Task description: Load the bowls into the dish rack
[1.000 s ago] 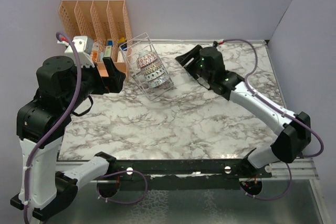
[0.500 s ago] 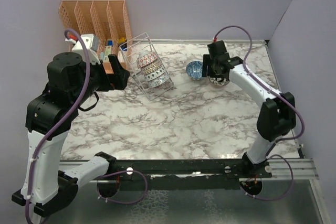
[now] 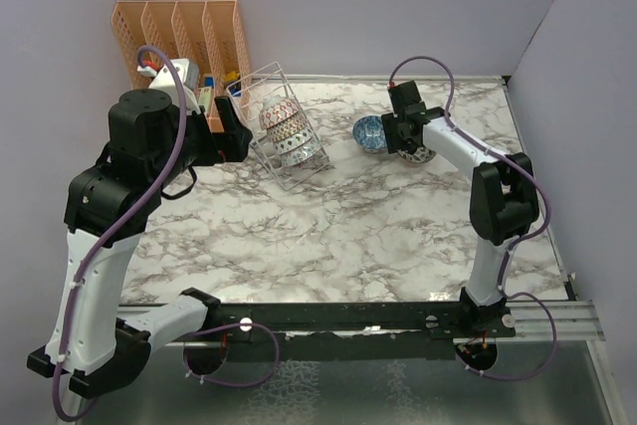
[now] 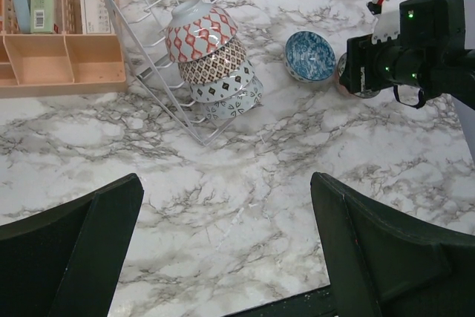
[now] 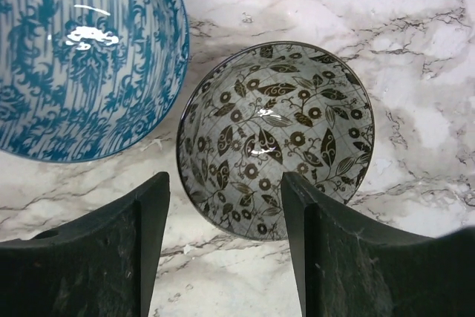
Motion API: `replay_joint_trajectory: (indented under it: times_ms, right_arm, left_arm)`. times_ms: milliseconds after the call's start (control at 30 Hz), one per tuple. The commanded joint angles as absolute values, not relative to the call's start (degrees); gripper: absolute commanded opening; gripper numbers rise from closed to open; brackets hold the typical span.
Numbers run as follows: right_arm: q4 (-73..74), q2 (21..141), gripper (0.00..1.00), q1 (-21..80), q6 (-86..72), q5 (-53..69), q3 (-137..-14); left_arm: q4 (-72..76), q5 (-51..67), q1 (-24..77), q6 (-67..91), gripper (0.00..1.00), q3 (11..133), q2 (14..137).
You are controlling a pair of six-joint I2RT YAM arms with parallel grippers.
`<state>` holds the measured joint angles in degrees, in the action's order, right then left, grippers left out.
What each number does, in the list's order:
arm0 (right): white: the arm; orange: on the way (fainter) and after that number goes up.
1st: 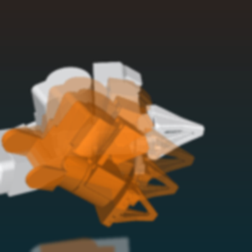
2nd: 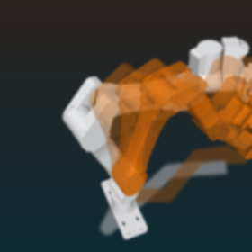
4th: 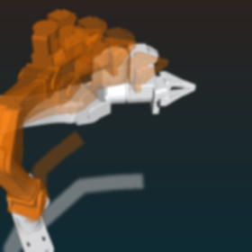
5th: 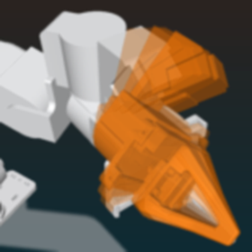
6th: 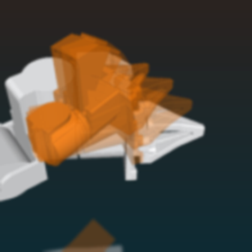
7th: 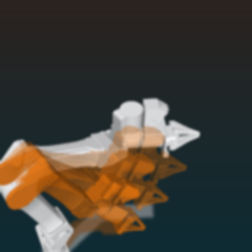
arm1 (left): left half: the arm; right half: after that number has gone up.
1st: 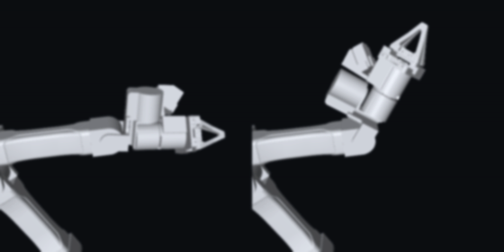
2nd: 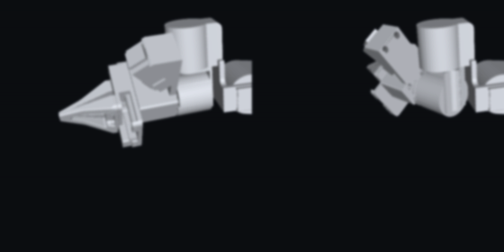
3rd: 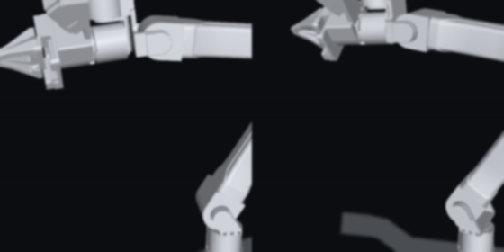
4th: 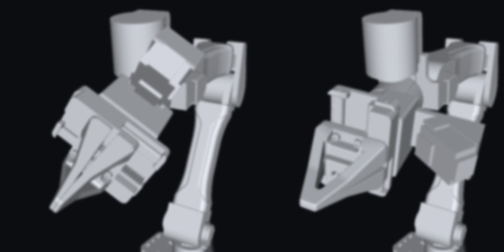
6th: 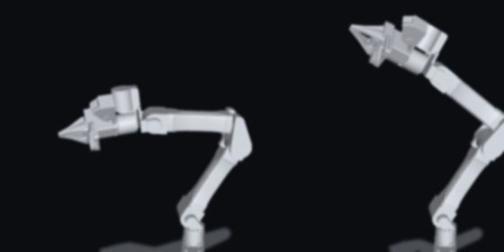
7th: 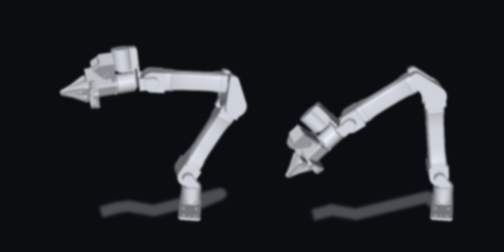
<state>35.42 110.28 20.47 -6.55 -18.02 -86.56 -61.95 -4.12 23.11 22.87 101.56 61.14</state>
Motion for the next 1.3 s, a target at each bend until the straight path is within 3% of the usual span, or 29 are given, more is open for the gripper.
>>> replay_joint_trajectory:
  times_ms: [0,367,467,567,667,700,900,1067,1167,1267]
  right_arm:
    - [28.9,112.0,0.60,19.7,-1.9,-18.0,-84.6]
    - [25.5,113.4,0.50,19.7,-2.7,-15.9,-81.4]
    - [25.2,113.3,0.33,19.7,-3.4,-16.3,-81.1]
    - [25.5,113.2,0.28,19.7,-3.8,-16.4,-81.1]
    - [27.2,113.3,0.04,19.6,-5.0,-18.0,-81.5]
    - [27.8,113.0,0.01,19.7,-5.7,-18.6,-81.6]
    - [33.7,106.4,0.01,19.7,-11.5,-16.6,-84.6]
    - [33.7,95.2,0.01,19.7,-18.9,-1.2,-87.7]
    - [22.3,87.9,0.01,20.0,-29.8,14.7,-82.7]
    - [-1.5,81.6,0.01,21.2,-45.6,22.5,-72.7]
  left_arm:
    - [-60.2,-5.7,23.4,23.8,0.99,100.3,61.3]
    - [-59.5,-5.5,23.4,23.7,0.99,99.8,62.4]
    - [-59.7,-5.5,23.4,23.5,0.99,99.8,62.3]
    - [-59.9,-5.5,23.4,23.3,0.99,100.0,62.2]
    - [-60.2,-5.5,23.4,23.1,0.99,100.1,62.0]
    - [-60.4,-5.5,23.4,23.0,0.99,100.2,61.9]
    - [-61.9,-4.8,23.4,22.6,0.99,102.2,61.9]
    - [-63.0,-3.7,23.4,22.3,0.99,104.8,61.9]
    - [-63.7,-2.7,23.4,22.7,0.99,106.0,61.7]
    - [-64.1,-2.0,23.4,23.0,0.99,106.6,61.1]
